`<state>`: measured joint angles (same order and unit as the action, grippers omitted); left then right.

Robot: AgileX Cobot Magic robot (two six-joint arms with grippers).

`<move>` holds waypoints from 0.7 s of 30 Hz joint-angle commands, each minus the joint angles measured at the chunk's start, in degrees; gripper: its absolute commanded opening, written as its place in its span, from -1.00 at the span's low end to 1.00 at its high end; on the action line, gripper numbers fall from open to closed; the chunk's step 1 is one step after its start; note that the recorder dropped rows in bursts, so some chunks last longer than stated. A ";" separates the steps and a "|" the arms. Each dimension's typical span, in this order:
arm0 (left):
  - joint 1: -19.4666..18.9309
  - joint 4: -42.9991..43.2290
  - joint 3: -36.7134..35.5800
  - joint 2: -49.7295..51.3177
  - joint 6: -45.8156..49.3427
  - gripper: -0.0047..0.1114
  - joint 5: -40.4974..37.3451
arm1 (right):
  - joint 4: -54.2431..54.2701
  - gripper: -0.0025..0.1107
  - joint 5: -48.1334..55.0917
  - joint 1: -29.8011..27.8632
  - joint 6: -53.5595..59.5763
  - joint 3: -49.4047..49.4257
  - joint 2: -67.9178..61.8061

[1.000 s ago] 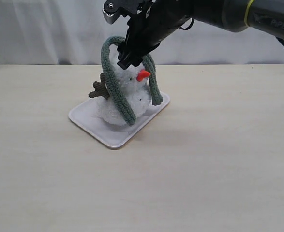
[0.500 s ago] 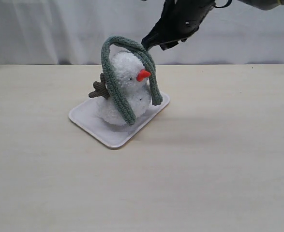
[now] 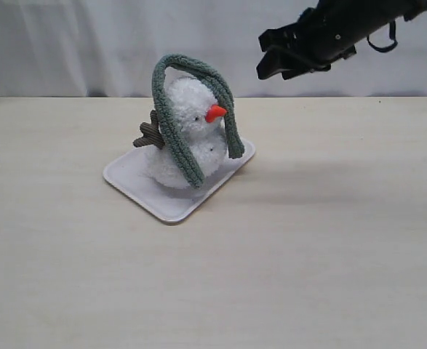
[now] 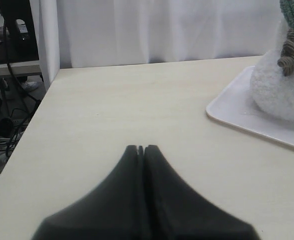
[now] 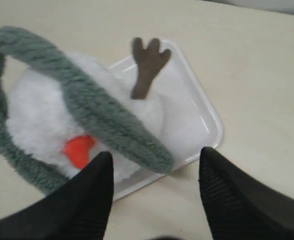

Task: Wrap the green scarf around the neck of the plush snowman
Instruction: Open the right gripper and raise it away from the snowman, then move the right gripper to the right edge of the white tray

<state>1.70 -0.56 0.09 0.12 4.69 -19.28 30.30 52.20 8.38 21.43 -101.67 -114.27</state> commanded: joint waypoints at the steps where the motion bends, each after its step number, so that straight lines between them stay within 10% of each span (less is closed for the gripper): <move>1: 0.33 0.03 -0.09 -0.12 -0.01 -0.92 0.73 | 0.55 -0.07 -4.59 -3.96 -6.58 5.68 -2.00; 21: 0.33 0.03 -0.09 -0.12 -0.01 -0.92 0.73 | 6.46 -0.13 -6.20 -3.13 -3.28 -0.50 -19.04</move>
<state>1.70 -0.56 0.09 0.12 4.69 -19.28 37.55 45.28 5.02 18.57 -100.36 -132.45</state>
